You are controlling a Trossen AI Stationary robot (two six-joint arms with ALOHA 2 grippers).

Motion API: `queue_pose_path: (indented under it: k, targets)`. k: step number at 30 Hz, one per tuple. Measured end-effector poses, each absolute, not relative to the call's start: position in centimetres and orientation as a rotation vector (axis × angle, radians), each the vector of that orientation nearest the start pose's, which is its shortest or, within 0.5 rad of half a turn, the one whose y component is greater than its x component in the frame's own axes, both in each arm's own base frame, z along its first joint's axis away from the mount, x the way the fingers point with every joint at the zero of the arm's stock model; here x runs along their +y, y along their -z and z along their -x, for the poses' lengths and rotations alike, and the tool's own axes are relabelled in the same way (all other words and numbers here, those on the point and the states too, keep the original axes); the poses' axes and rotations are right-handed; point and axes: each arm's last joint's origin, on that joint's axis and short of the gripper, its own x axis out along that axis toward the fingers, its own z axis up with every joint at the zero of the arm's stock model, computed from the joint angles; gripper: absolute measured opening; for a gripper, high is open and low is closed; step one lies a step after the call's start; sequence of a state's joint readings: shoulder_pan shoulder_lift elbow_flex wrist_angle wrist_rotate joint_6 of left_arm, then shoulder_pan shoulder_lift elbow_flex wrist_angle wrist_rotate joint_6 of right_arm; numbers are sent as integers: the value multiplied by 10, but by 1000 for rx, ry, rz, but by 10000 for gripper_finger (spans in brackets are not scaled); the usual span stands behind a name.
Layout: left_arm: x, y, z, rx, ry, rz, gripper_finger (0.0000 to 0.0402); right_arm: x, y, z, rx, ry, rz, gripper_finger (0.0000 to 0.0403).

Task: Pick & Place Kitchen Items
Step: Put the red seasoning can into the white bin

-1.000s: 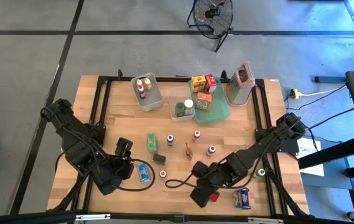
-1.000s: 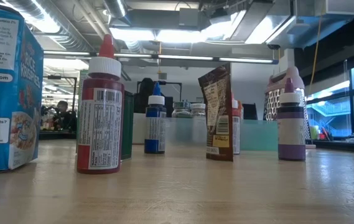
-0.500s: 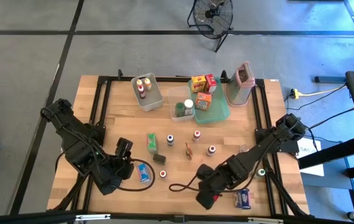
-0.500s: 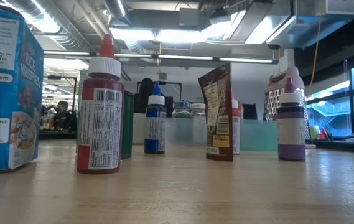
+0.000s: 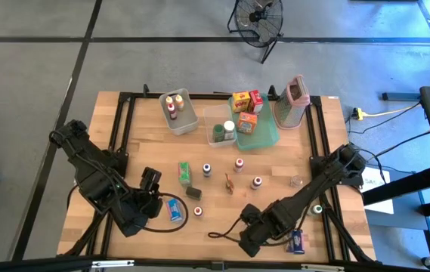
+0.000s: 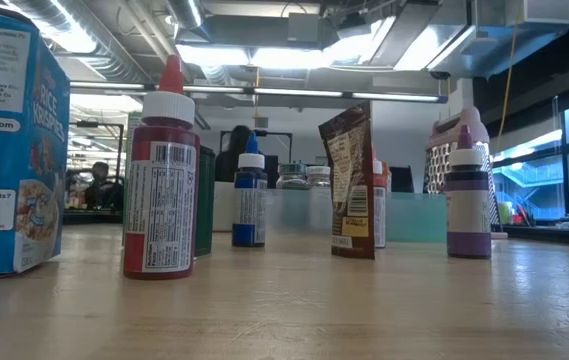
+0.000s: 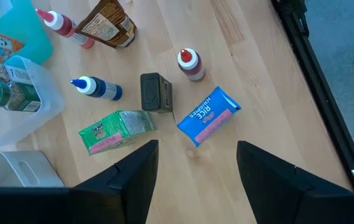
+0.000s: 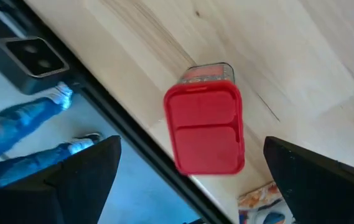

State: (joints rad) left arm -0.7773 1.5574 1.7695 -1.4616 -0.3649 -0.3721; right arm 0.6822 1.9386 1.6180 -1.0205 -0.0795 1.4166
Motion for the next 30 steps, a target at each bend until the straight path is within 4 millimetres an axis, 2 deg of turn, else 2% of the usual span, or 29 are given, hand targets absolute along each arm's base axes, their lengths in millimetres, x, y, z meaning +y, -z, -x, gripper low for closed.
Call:
queue_pose_path:
  k: [9,18,23,30]
  targets:
    - [-185,-388,-203,1070,190,-407,212,252,-207,-306,1492,396,-664,394]
    - [-187,-390,-208,1025,194,-372,212,253,-198,-308,1527,388,-632,383]
    - [-186,-390,-208,1031,172,-340,212,253,-198,-308,1527,389,-631,342]
    - [-186,-389,-206,1058,171,-328,212,253,-198,-308,1523,394,-626,254]
